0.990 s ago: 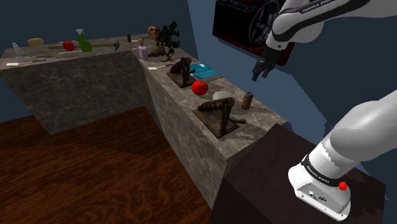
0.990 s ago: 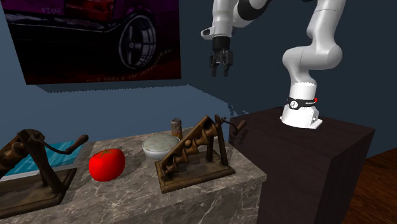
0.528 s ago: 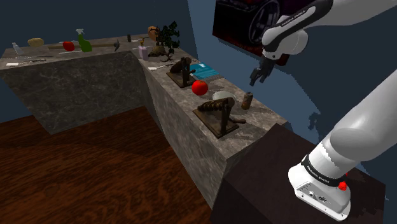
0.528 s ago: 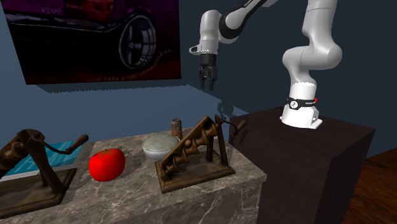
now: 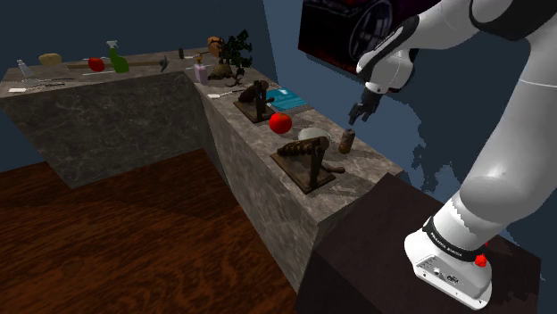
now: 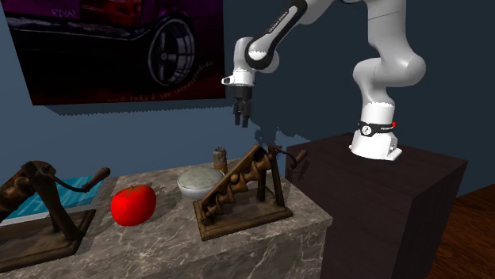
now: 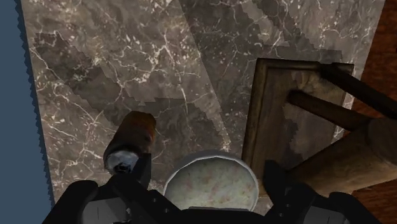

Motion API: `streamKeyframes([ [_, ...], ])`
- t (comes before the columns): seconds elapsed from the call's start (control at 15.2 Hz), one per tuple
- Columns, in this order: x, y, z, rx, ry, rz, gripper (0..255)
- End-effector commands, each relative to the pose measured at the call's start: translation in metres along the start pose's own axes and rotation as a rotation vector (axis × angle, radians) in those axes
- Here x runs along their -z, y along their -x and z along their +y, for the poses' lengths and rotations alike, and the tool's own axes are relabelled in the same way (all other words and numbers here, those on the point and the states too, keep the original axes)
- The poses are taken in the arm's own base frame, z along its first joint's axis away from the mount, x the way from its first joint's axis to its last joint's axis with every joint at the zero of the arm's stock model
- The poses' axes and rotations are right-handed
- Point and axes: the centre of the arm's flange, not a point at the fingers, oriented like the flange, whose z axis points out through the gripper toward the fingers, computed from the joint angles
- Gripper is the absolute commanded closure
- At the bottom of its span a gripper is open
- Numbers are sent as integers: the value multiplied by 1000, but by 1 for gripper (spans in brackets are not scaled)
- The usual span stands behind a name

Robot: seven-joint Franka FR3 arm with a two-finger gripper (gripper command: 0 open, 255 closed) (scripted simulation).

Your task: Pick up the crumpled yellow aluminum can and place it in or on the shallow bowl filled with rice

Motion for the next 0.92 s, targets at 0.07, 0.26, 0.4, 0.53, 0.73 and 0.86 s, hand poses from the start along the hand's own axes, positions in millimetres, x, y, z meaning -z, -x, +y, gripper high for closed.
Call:
streamKeyframes([
  [0.07,-29,-12,26,-16,-2,6,0],
  [0.26,-55,-23,54,-32,-4,12,0],
  [0.4,-72,-31,72,-43,-5,15,0],
  [0.53,-89,-38,90,-53,-7,19,0],
  [0.73,-105,-43,102,-59,-7,22,0],
  [0.86,-116,-43,102,-59,-7,22,0],
])
